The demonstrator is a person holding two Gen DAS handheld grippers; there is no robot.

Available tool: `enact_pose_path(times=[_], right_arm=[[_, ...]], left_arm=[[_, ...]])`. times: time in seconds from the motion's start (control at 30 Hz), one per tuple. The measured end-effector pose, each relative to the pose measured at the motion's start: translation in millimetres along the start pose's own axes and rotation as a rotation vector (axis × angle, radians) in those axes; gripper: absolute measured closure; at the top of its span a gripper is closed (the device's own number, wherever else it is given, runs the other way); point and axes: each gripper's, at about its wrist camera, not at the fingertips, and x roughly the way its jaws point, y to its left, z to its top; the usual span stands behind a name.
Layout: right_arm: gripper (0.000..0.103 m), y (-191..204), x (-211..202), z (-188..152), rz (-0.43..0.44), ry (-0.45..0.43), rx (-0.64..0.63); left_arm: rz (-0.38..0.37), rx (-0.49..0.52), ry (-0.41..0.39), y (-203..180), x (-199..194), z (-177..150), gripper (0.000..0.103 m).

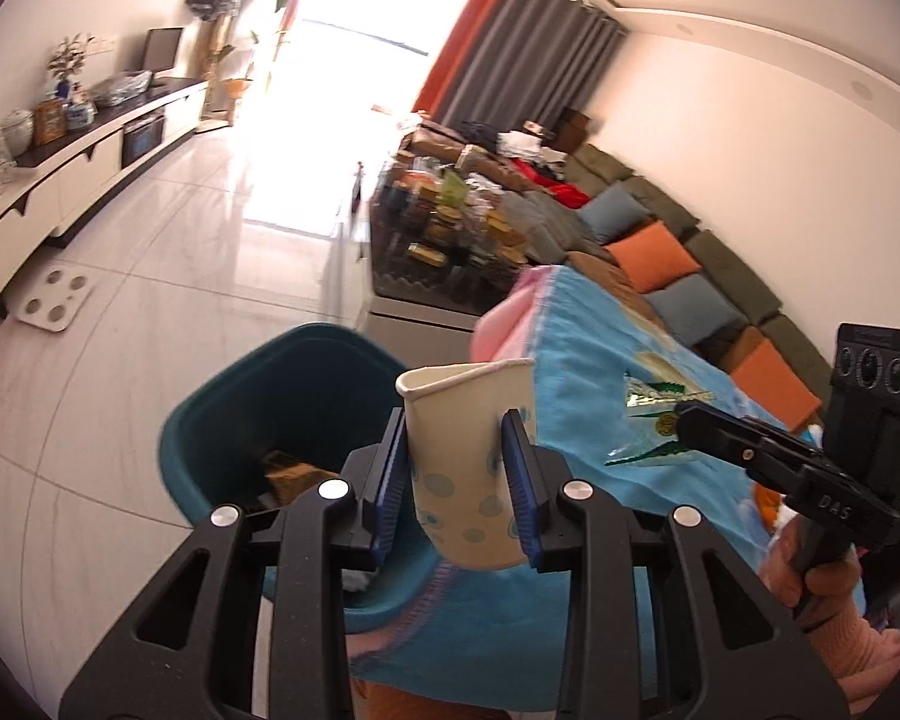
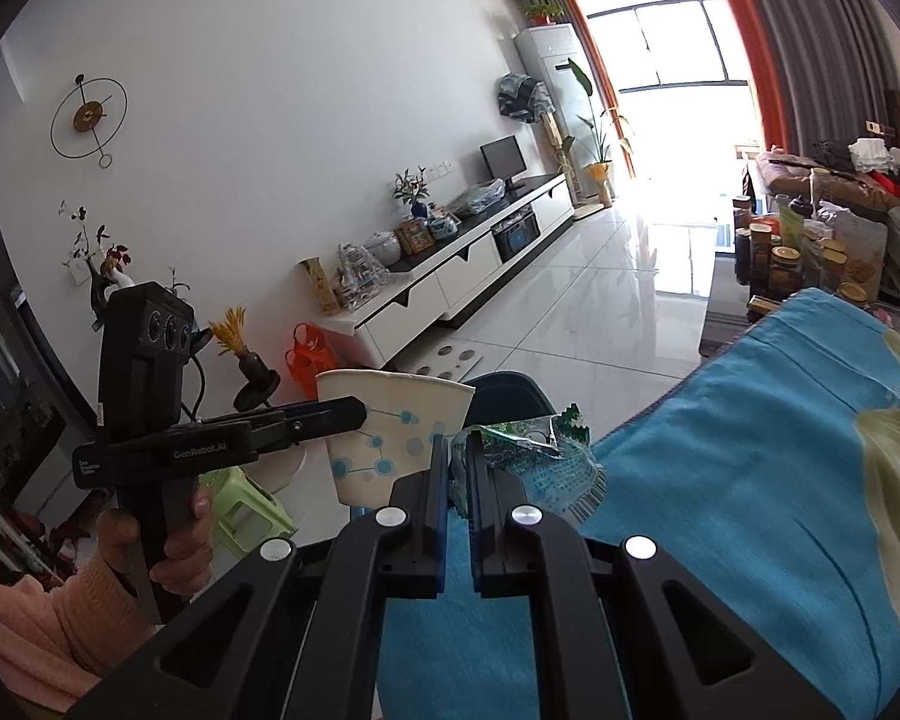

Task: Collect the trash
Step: 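Carry the cup to the bin with the left gripper while the right gripper carries a plastic wrapper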

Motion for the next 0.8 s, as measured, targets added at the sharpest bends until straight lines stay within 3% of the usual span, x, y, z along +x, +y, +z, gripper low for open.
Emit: enact_pose_path(times=[0.33, 0.8], right_arm=[[0.098, 17.2, 44.6, 10.1, 0.038, 0.069, -0.033], [0.097, 19.9, 106.6, 14.5, 0.023, 0.201, -0.027]], left_arm=[[0.071, -0.041, 0.036, 32.8, 11.4, -5.4, 0.072], [0.143, -0.075, 0.084, 55.1, 44.3, -7.2, 0.071]])
